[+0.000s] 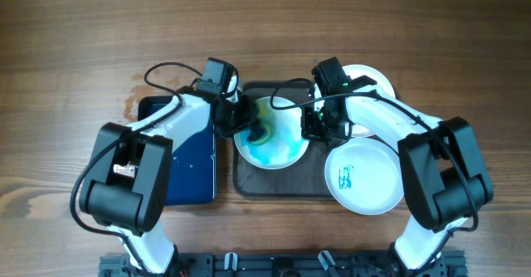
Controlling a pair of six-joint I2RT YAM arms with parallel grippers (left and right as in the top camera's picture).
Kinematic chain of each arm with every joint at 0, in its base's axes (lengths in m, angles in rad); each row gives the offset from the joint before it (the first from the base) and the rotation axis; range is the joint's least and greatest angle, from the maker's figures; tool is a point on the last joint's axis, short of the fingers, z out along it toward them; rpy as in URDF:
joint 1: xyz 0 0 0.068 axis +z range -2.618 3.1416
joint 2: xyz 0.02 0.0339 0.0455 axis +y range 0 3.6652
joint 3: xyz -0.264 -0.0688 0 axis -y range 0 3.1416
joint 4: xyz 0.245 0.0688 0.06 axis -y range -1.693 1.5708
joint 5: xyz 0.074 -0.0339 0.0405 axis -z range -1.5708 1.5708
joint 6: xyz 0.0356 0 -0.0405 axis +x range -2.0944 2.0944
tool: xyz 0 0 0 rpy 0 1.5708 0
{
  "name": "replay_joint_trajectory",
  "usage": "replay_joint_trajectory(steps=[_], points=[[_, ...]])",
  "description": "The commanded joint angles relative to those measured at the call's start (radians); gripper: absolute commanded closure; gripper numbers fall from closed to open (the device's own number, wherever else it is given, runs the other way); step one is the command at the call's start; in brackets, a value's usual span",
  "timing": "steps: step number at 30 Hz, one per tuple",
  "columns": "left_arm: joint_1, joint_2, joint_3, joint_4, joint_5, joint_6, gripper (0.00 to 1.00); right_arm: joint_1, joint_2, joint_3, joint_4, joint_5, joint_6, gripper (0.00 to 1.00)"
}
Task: Clean dirty plates on tray and stack at the side
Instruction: 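Scrub the held plate's surface with the sponge in the left gripper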
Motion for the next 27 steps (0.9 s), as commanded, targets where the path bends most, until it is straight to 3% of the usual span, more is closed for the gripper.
replay_joint_trajectory(steps=[1, 4, 8, 13, 19, 22, 27], points=[[0.035, 0.034, -0.015, -0.112, -0.248, 0.059, 0.96, 0.005, 0.056, -0.031, -0.035, 0.048, 0.002, 0.96], [-0.006, 0.034, -0.015, -0.236, -0.243, 0.107, 0.96, 0.005, 0.056, -0.031, -0.035, 0.048, 0.002, 0.96], [-0.095, 0.034, -0.015, -0.318, -0.048, 0.270, 0.96, 0.005, 0.056, -0.031, -0.034, 0.048, 0.002, 0.96], [-0.211, 0.034, -0.015, -0.166, 0.156, 0.248, 0.96, 0.005, 0.056, -0.031, -0.032, 0.048, 0.002, 0.95], [-0.241, 0.035, -0.015, 0.048, 0.157, 0.134, 0.96, 0.005, 0.056, -0.031, -0.035, 0.048, 0.002, 0.96], [-0.235, 0.036, -0.015, 0.135, 0.045, 0.091, 0.96, 0.005, 0.056, -0.031, -0.044, 0.048, 0.003, 0.96], [-0.176, 0.036, -0.015, 0.064, -0.321, 0.072, 0.96, 0.005, 0.056, -0.031, -0.054, 0.048, 0.002, 0.96]])
